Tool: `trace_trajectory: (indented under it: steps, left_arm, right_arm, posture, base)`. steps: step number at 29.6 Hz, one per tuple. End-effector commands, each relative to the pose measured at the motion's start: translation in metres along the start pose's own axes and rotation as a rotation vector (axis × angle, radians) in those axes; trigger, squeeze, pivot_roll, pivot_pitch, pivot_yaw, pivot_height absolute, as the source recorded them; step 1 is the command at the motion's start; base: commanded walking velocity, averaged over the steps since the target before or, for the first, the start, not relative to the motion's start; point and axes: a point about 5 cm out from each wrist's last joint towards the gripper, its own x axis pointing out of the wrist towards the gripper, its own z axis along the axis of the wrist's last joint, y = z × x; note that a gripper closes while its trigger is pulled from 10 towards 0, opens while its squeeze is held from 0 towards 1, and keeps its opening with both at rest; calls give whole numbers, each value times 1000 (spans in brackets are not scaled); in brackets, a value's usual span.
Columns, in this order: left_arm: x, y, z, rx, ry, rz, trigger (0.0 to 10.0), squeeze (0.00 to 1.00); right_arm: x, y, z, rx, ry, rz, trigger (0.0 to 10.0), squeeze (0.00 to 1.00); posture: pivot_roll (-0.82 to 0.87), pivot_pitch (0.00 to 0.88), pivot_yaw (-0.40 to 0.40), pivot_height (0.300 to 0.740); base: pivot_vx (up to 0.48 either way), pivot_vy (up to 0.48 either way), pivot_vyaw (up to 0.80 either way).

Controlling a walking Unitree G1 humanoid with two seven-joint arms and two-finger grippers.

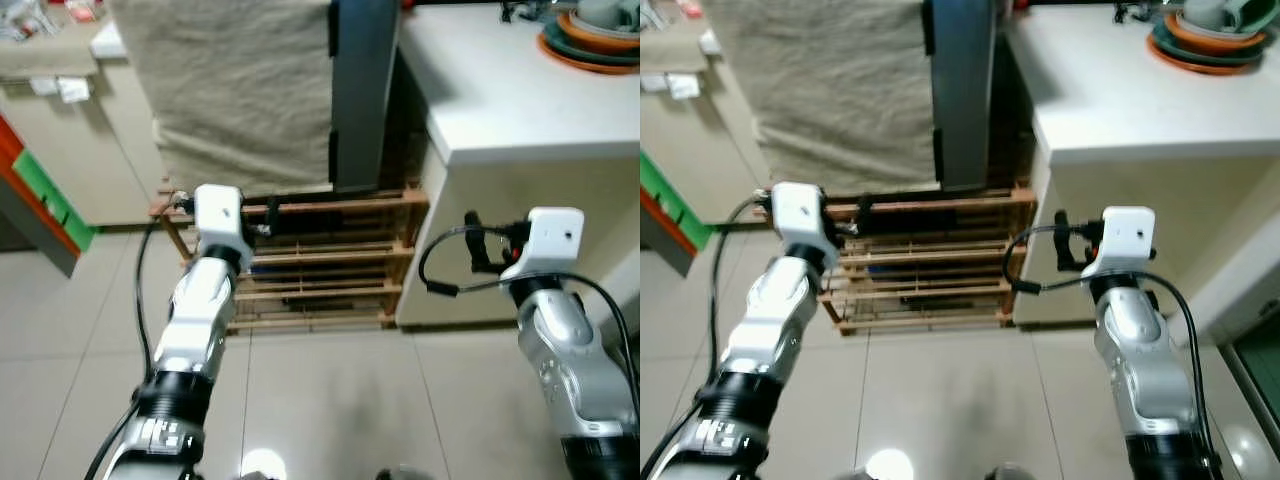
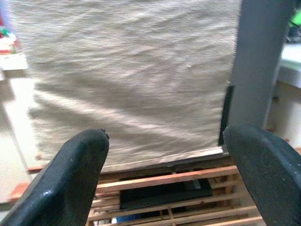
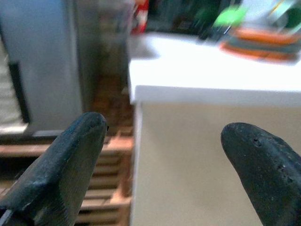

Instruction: Restocking fridge

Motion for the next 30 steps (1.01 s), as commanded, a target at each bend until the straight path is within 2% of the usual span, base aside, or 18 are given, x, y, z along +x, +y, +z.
trace_trajectory:
  steps: [1,2,3,5,9,13,30]
  left_arm:
    - [-5,1,-6,-21,34,18,10000,0]
    - [-4,-1,-5,-17,26,20,10000,0]
    - [0,-5,5,15,-21,7,10000,0]
    - [1,-5,8,24,-33,4,10000,0]
    - [4,-9,21,38,-66,-32,10000,0]
    - [6,-12,18,-19,-21,-31,10000,0]
    - [15,-16,20,-27,-2,-59,10000,0]
  right_arm:
    - [-2,-5,1,-16,-33,-43,10000,0]
    - [-2,-4,1,-9,-41,-41,10000,0]
    - [-3,0,0,13,-61,-29,10000,0]
    - [-3,1,0,18,-66,-27,10000,0]
    - [-2,-1,-11,65,-24,-58,10000,0]
    - [-1,2,-13,64,-20,-57,10000,0]
    - [6,12,-12,70,-38,-37,10000,0]
  posture:
    - [-156,0,40,740]
    - [-156,0,40,740]
    - [-156,0,40,740]
    - [-156,0,40,740]
    - [-157,0,50,740]
    - [-161,0,61,740]
    - [-159,0,68,740]
  base:
    - [0,0,0]
    - [0,0,0]
    - [0,0,0]
    - [0,0,0]
    - [0,0,0]
    - [0,0,0]
    - [0,0,0]
